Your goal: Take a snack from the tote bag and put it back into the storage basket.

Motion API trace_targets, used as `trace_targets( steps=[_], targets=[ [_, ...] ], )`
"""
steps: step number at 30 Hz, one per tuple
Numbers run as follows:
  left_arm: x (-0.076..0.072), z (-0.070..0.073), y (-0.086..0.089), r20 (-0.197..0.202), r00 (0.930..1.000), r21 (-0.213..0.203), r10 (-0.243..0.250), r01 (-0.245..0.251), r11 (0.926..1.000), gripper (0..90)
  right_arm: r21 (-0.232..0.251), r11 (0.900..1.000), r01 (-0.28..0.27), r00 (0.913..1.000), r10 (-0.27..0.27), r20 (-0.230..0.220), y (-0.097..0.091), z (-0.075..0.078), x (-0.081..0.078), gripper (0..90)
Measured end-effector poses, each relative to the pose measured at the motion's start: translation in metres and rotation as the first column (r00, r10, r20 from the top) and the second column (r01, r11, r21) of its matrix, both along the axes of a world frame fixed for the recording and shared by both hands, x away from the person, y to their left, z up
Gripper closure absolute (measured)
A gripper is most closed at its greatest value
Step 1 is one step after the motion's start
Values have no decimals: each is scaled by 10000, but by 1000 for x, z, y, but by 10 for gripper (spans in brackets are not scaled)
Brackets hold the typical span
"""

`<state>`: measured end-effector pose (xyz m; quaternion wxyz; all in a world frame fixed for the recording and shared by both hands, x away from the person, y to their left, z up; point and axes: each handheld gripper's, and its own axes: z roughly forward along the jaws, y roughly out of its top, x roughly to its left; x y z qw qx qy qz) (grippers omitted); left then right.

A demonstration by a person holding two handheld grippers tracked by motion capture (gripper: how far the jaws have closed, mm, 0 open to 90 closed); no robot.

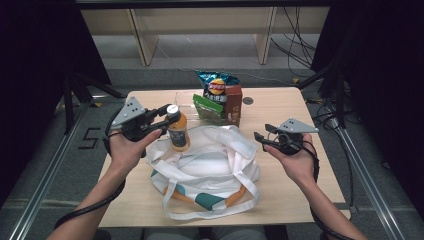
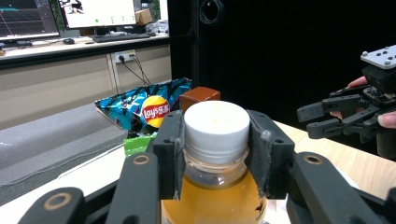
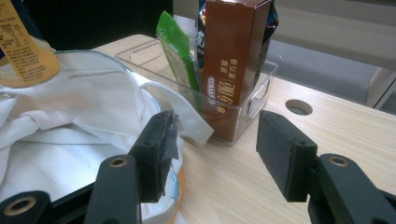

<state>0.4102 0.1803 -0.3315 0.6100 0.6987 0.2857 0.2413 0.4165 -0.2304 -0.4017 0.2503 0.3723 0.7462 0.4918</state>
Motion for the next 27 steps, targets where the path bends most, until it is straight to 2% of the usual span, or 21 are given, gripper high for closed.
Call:
trace_targets(
  steps=[4, 5, 15, 17, 18, 19, 21, 23, 24, 25, 26, 27],
  targets=[
    [2, 4, 0, 75, 10000, -13, 4, -4, 10000, 588, 0, 10000, -5, 10000, 5, -6, 0, 0, 0, 469],
    [4, 5, 0, 255, 9997, 37, 11, -12, 10000, 588, 2, 10000, 8, 10000, -8, -2, 0, 0, 0, 469],
    [9, 15, 0, 345, 9994, 52, 40, -41, 10000, 588, -119, 9999, -35, 9999, 36, 113, 0, -1, 1, 469],
    [10, 17, 0, 388, 9992, 34, 39, -40, 10000, 588, -107, 9999, -17, 10000, 18, 95, -1, 0, 1, 469],
    [10, 18, 0, 382, 9993, 8, 38, -39, 10000, 588, 55, 10000, 42, 10000, -42, -50, 0, 0, 0, 469],
    [11, 19, 0, 389, 9992, 9, 49, -49, 10000, 588, -2, 10000, -8, 9999, 8, -162, 0, 1, -1, 469],
    [13, 21, 0, 385, 9992, -9, 63, -62, 10000, 588, -45, 10000, -5, 10000, 5, 89, -1, 0, 1, 469],
    [15, 22, 1, 399, 9992, 32, 89, -90, 10000, 588, -96, 9999, -50, 10000, 50, 29, -1, 0, 1, 469],
    [16, 23, 1, 404, 9991, -14, 101, -101, 9999, 588, 57, 10000, 47, 9999, -46, -141, 0, -1, -1, 469],
    [18, 23, 1, 461, 9989, -23, 85, -84, 10000, 588, 114, 9999, 102, 9999, -101, -41, 0, -1, 0, 469],
    [19, 24, 1, 469, 9988, -26, 111, -110, 9999, 588, -92, 9999, -64, 10000, 64, 32, -1, -1, 2, 469],
    [20, 24, 1, 488, 9988, -29, 106, -105, 9999, 588, -75, 10000, -30, 10000, 30, 81, -1, -1, 2, 469]
  ],
)
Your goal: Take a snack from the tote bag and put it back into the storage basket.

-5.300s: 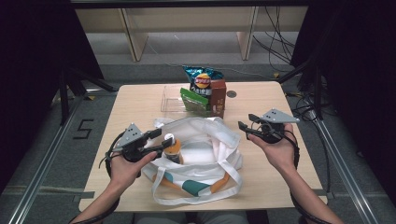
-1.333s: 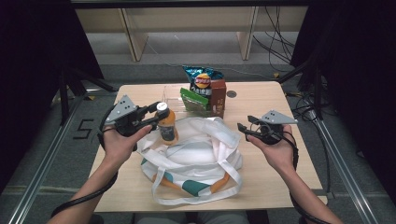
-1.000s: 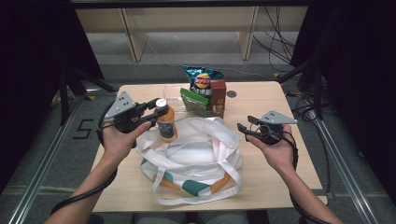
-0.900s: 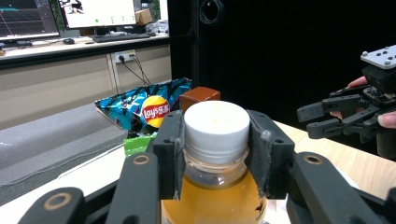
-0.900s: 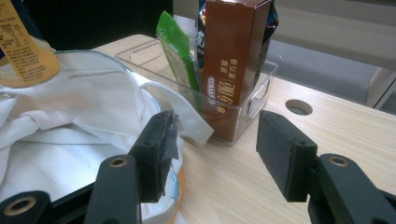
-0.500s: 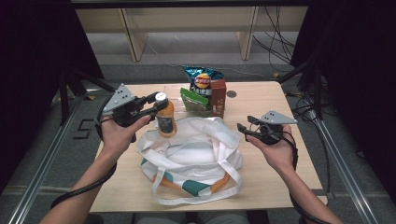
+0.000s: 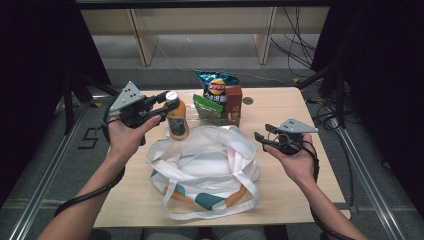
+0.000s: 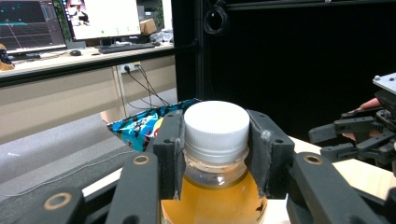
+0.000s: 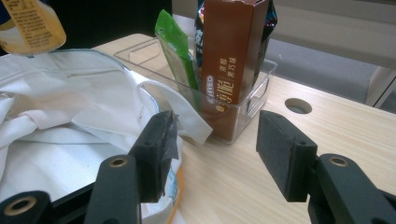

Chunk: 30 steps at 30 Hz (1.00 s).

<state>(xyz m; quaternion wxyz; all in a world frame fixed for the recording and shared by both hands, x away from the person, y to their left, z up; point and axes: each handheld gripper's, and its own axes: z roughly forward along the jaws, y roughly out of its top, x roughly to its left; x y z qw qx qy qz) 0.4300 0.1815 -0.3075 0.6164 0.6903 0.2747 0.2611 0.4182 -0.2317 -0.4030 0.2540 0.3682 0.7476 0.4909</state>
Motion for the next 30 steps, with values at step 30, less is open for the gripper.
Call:
trace_targets(
  steps=[30],
  targets=[
    [22, 0, 5, 288, 9988, 45, 396, -398, 9992, 588, 143, 9996, 226, 9997, -227, 48, 0, -3, 0, 469]
  ],
)
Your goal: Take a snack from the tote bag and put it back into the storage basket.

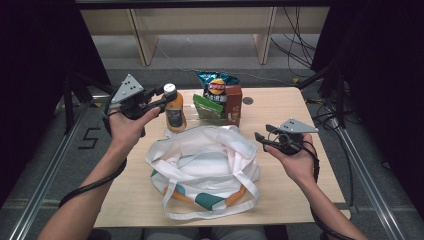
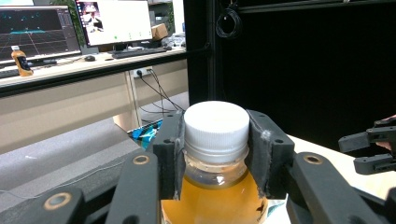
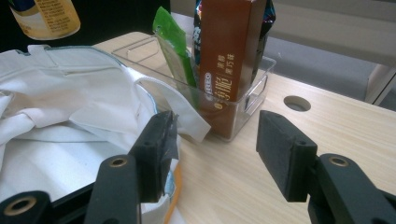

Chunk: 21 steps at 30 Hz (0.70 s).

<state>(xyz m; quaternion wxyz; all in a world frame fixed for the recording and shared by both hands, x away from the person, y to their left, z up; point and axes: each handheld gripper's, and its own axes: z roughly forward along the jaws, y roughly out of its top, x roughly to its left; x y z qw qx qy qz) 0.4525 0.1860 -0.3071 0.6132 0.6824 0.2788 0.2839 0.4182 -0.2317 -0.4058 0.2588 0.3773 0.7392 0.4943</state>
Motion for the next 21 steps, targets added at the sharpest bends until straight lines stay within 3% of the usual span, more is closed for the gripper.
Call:
trace_targets(
  steps=[8, 11, 12, 17, 21],
  targets=[
    [6, 0, -1, 70, 10000, 42, 59, -59, 10000, 588, -166, 9998, -59, 9998, 62, 176, -1, 0, 1, 469],
    [6, -1, -1, -82, 9999, -31, 66, -66, 10000, 588, -58, 10000, -32, 10000, 32, 64, 0, 0, 1, 469],
    [8, -1, -1, 73, 9999, 41, 78, -78, 10000, 588, -71, 10000, -46, 10000, 47, 51, 0, -1, 1, 469],
    [11, -1, -2, 101, 9999, 33, 134, -134, 9999, 588, -172, 9994, -294, 9995, 292, -83, 0, -1, 1, 469],
    [14, -2, -2, 65, 9998, 67, 163, -164, 9998, 588, -66, 9999, -95, 9999, 95, -81, 1, -2, -1, 469]
  ],
)
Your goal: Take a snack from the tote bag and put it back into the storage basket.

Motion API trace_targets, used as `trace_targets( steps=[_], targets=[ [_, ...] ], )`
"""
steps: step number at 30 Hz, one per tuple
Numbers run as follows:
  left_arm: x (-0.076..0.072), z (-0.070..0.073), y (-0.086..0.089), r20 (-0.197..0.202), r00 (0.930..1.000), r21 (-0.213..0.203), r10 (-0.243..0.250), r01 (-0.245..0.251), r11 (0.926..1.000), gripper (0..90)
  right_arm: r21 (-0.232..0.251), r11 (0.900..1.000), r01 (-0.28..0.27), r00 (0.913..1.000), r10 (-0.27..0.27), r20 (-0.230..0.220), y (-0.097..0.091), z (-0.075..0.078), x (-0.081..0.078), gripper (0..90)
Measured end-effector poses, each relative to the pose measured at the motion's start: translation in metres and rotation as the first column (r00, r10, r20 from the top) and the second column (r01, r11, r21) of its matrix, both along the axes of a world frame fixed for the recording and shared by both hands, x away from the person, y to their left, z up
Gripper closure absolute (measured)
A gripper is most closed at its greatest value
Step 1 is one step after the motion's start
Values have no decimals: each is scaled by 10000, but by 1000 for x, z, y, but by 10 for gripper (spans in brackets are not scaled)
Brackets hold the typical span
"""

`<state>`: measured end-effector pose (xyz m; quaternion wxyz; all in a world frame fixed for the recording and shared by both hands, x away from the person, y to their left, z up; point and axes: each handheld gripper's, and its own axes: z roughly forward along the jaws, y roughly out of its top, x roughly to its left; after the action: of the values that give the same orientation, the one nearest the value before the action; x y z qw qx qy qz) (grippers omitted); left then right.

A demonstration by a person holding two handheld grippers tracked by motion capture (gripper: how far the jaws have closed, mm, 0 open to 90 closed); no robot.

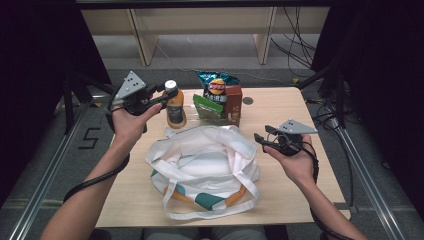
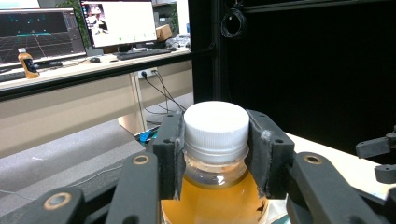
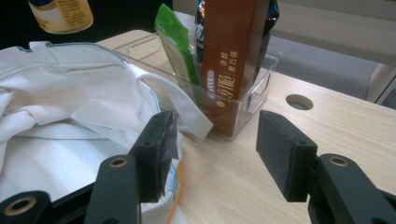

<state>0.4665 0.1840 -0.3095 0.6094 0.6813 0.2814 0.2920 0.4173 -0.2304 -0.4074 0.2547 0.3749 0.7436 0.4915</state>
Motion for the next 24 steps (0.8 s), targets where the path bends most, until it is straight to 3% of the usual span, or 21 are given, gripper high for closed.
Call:
trace_targets(
  steps=[7, 9, 11, 13, 16, 17, 24],
  targets=[
    [7, -2, -1, 14, 10000, -59, 53, -53, 10000, 588, -10, 10000, -13, 9998, 13, 180, -1, 1, 0, 469],
    [8, -3, -2, -127, 9999, -103, 32, -34, 9999, 588, 141, 9999, 37, 9999, -35, -98, 1, 1, -2, 469],
    [11, -3, -2, 28, 10000, 3, 56, -56, 10000, 588, 31, 10000, -32, 10000, 31, 33, 0, 1, -1, 469],
    [13, -4, -2, 25, 10000, 43, 43, -43, 10000, 588, 79, 10000, -41, 9998, 42, -212, 0, 2, -2, 469],
    [16, -5, -2, 11, 10000, 100, 40, -40, 9999, 588, 24, 10000, -25, 10000, 25, 67, -1, 1, -1, 469],
    [17, -5, -2, 14, 10000, 101, 22, -22, 9999, 588, -68, 9999, -83, 9999, 82, -102, -2, 2, -2, 469],
    [25, -9, -3, -48, 10000, 120, 69, -68, 9999, 587, -36, 10000, -51, 10000, 51, -61, -2, 2, -2, 469]
  ],
)
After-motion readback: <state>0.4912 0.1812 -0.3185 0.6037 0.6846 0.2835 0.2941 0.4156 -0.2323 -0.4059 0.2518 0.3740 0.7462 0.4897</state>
